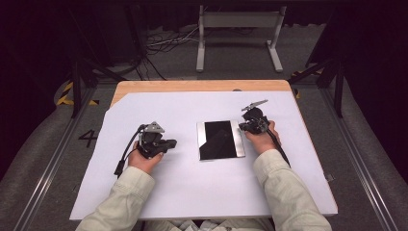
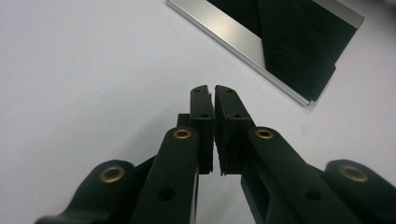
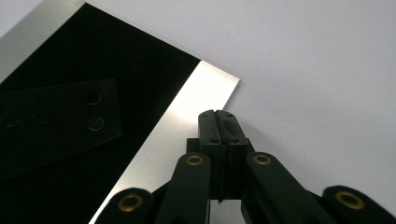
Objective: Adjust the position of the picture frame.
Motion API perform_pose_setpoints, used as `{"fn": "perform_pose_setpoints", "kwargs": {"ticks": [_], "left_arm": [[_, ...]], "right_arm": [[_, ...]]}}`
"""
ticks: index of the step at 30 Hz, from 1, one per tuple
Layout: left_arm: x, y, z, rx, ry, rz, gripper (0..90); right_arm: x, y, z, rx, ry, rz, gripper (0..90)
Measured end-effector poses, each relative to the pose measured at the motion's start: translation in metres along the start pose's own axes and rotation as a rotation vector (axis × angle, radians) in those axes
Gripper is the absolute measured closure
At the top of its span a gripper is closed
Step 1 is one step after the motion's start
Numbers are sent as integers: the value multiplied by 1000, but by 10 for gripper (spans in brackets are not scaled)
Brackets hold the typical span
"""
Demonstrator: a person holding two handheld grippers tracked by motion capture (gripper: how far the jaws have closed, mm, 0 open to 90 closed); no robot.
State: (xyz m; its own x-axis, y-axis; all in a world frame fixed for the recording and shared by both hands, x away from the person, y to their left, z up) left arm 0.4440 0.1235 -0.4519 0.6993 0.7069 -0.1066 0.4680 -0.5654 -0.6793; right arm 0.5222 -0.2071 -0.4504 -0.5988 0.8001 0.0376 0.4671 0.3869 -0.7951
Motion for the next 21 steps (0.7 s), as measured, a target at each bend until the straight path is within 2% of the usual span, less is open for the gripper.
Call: {"fn": "perform_pose_setpoints", "kwargs": {"ticks": [6,11,13,17,21], "left_arm": [[-2,3,0,5,6,1,863],[-3,5,0,14,10,3,864],[-3,5,-1,7,12,1,864],[-3,6,-2,5,3,3,864],[-2,7,-2,6,2,10,864]], "right_arm": [[-2,10,-3,24,8,23,898],[-2,11,-6,49,-23,27,899],[-1,12,-7,59,-36,43,899],[3,13,-9,71,-98,87,899],[7,12,-10,48,-98,60,899]]}}
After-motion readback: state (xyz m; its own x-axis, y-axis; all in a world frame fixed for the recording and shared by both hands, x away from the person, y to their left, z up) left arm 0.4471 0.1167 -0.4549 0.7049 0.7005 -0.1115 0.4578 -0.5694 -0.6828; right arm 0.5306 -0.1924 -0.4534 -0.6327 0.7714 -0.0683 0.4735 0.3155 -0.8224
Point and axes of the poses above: each handheld gripper's, and its own axes: y roughly forward along the jaws, z roughly out of its underside, x roughly to its left, the point moved 4 cm from there along y, roughly forward along the jaws, and after that the axes turned 5 degrees about -z, right-handed, at the moved point
